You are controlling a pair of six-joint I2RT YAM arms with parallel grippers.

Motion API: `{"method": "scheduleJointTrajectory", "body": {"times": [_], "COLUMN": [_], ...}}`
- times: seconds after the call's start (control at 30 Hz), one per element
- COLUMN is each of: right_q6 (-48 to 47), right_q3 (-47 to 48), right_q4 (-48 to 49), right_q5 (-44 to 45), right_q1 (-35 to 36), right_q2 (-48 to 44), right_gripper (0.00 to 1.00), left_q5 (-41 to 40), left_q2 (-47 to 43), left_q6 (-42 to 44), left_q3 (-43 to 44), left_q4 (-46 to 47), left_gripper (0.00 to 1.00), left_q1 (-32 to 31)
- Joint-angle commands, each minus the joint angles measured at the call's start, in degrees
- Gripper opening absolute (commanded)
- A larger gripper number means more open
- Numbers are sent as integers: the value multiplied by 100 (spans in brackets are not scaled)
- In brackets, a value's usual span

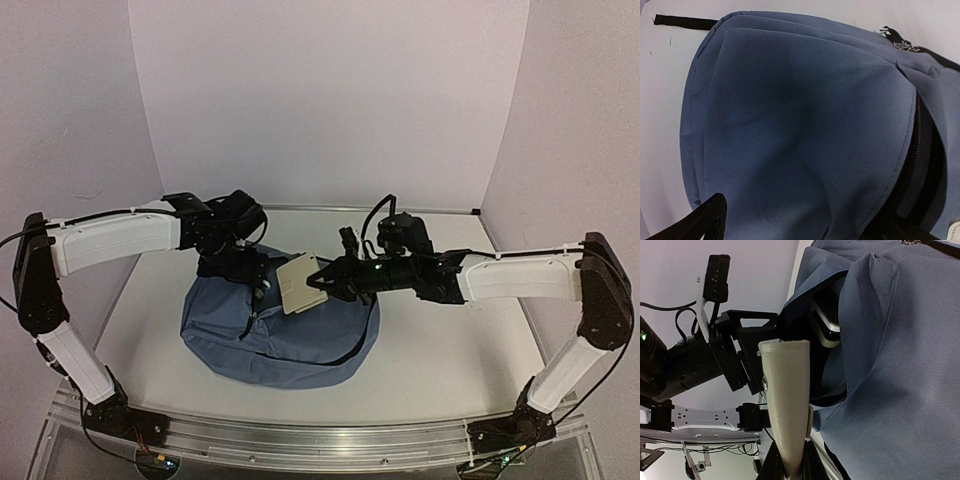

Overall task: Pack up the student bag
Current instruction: Place the personal item in the student bag.

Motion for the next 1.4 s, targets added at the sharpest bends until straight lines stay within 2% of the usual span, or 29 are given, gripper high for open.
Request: {"method": "scheduleJointTrajectory", "body": {"times": [0.0,0.17,0.43,0.53,0.73,0.8,1.17,1.23,1.37], "right_q6": [148,146,186,219,258,284,443,457,479], "right_q3": [461,517,739,832,979,1051,1488,1539,1603], "right_q4": [281,281,281,281,276,281,289,290,290], "right_q5": [75,66,-82,-209,-305,-286,-118,-93,-67], "right_q1": [74,111,155,180,227,235,253,253,253], "right_q2": [154,276,534,703,993,1090,1639,1700,1809], "right_gripper": [0,0,0,0,0,0,0,0,0], "left_q5": [-808,-1302,-1893,-1900,-1826,-1774,-1615,-1616,-1577], "left_q2": [204,374,666,596,400,342,203,201,189], "left_q6": [-27,-70,-377,-438,-455,-421,-261,-256,-227], "left_q3": [440,679,1188,1185,994,928,631,594,517], "left_q4": [-369,-636,-1564,-1594,-1415,-1332,-928,-887,-756], "left_gripper": [87,72,57,49,25,21,15,24,33], "left_q1": [-109,-302,-541,-616,-646,-647,-648,-647,-647]}}
